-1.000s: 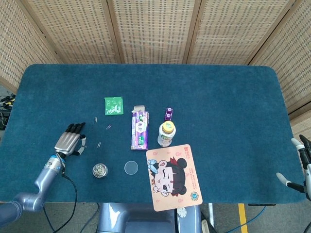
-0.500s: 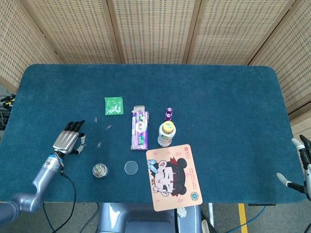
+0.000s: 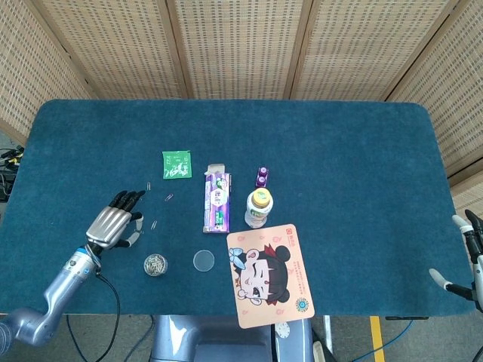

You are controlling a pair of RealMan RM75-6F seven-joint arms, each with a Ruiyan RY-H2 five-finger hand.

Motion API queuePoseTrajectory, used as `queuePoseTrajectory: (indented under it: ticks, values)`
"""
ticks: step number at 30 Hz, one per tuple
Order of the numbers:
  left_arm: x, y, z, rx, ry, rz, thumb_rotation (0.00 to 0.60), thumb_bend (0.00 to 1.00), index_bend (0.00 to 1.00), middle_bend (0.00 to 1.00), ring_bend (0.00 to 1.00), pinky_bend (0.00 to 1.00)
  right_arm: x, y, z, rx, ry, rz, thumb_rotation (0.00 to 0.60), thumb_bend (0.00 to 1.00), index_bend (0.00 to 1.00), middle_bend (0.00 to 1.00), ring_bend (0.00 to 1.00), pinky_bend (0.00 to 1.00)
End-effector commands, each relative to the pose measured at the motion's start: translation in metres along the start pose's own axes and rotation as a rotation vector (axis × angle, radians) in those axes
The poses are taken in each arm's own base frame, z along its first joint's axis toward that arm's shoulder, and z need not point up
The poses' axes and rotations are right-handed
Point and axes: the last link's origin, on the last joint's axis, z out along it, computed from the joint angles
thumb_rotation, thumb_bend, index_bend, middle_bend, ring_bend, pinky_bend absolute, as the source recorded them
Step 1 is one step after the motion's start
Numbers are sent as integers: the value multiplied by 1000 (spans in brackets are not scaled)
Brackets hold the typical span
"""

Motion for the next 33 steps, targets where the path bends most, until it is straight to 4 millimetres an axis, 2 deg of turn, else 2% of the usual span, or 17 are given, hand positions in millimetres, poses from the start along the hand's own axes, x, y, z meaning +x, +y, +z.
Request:
queuePoseTrajectory:
  ticks: [1,7,14,24,26,28,30,33]
  values:
    - [-2,10,-12,-49,-15,1,600,434,736,0,0,0,0,0,0,-1,0,0,600,0,74,0,0,0]
    - [-7,27,-37,-128,-66,9,600,440,736,0,0,0,1,1,0,-2,2,2,600,0,74,0,0,0]
    - [-10,32,-43,-154,-84,26,600,442,737,0,0,0,1,0,0,0,2,2,600,0,74,0,0,0]
    - [-17,36,-41,-152,-102,46,600,443,735,0,0,0,1,1,0,-2,3,4,600,0,74,0,0,0]
    - [-18,37,-40,-153,-104,38,600,442,677,0,0,0,1,1,0,-2,3,5,600,0,74,0,0,0]
    - [-18,38,-40,-155,-102,28,600,419,492,0,0,0,1,1,0,-2,4,4,600,0,74,0,0,0]
    - [-17,38,-40,-159,-96,17,600,386,359,0,0,0,2,1,-1,-2,4,5,600,0,74,0,0,0]
    - [-15,38,-41,-164,-87,8,600,370,260,0,0,0,2,1,-1,-2,4,5,600,0,74,0,0,0]
